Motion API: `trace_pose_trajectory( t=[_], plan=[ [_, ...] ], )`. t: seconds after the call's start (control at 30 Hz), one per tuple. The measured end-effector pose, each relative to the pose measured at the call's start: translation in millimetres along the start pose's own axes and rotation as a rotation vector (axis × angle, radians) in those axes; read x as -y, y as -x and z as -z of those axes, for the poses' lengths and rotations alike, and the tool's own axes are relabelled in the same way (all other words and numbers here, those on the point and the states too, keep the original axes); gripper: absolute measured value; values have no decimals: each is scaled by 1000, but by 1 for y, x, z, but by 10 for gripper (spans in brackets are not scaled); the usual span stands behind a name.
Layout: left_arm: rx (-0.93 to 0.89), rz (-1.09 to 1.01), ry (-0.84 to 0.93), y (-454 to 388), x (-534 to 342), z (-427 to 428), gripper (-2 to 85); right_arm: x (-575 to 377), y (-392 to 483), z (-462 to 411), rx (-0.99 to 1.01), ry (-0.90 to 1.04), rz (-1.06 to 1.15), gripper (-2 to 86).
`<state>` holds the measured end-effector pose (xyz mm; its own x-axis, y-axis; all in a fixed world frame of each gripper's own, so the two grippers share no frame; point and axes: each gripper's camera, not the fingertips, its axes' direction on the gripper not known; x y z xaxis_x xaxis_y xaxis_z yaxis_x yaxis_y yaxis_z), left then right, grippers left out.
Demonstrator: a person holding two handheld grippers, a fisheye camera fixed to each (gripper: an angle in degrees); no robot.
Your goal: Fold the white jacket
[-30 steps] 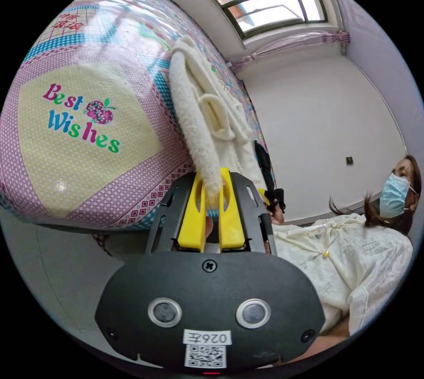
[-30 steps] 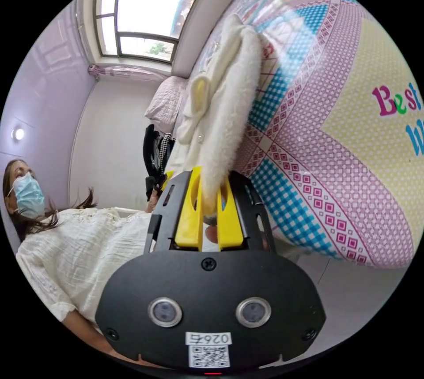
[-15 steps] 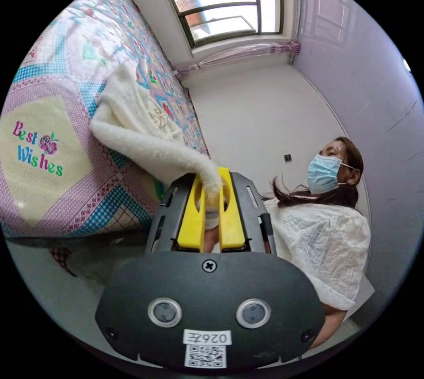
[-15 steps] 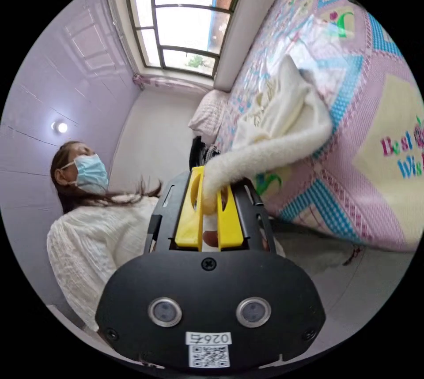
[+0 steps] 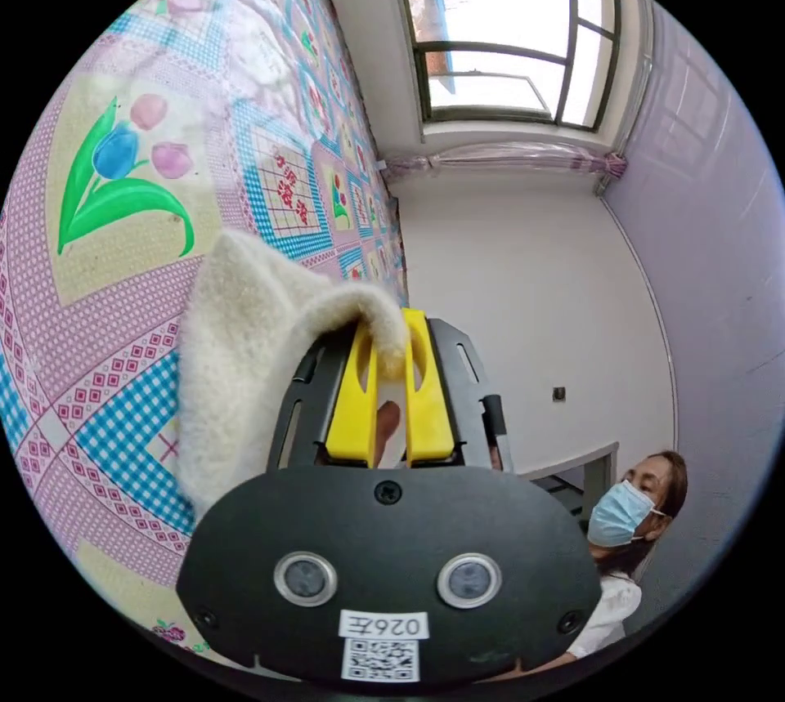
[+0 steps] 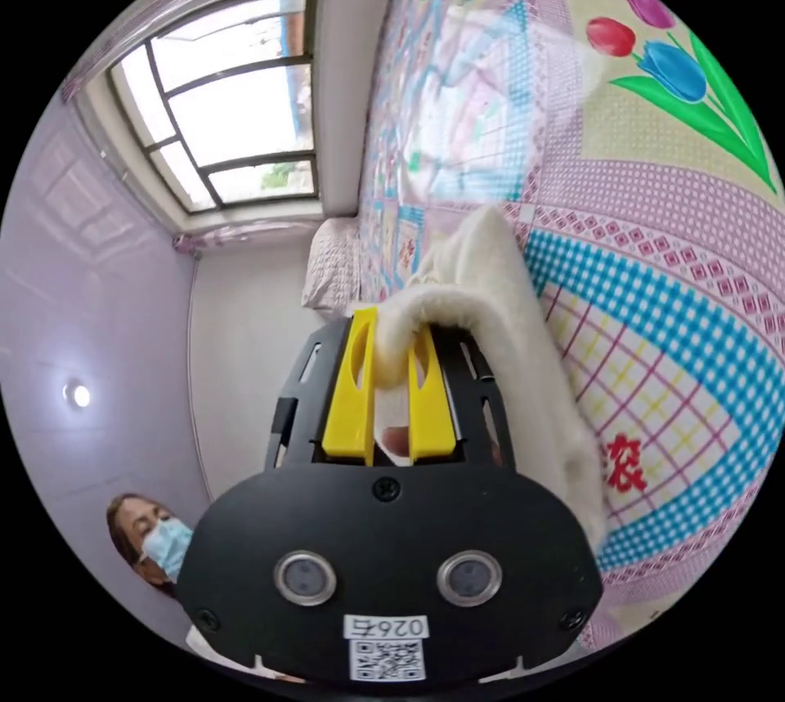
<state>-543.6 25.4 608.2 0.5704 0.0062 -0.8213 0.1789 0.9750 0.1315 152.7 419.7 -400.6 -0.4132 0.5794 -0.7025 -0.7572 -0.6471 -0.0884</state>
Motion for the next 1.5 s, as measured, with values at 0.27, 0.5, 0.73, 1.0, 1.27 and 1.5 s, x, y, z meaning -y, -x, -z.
trace_pose_trajectory(
  t=[0.27,0.5,0.73,1.0,1.27,1.5],
  plan=[
    [-259,73,-106,31,2,5,41,-13,16,10,-8,-90,68,97],
    [351,-330,158,-37,-76,-69,-9,-91,85,-65,-460,50,490,14],
    [399,-274,238,4,-86,-118,-10,-77,59,-124,-762,166,460,-10],
    [498,-307,184,37,-138,-107,-10,-145,27,-109,-683,115,516,-12],
    [474,-418,-121,3,-238,-58,-4,-247,11,-36,-447,-160,475,-8],
    [825,-458,-299,16,-342,-38,159,-363,-4,-6,-620,-303,497,16]
  ],
)
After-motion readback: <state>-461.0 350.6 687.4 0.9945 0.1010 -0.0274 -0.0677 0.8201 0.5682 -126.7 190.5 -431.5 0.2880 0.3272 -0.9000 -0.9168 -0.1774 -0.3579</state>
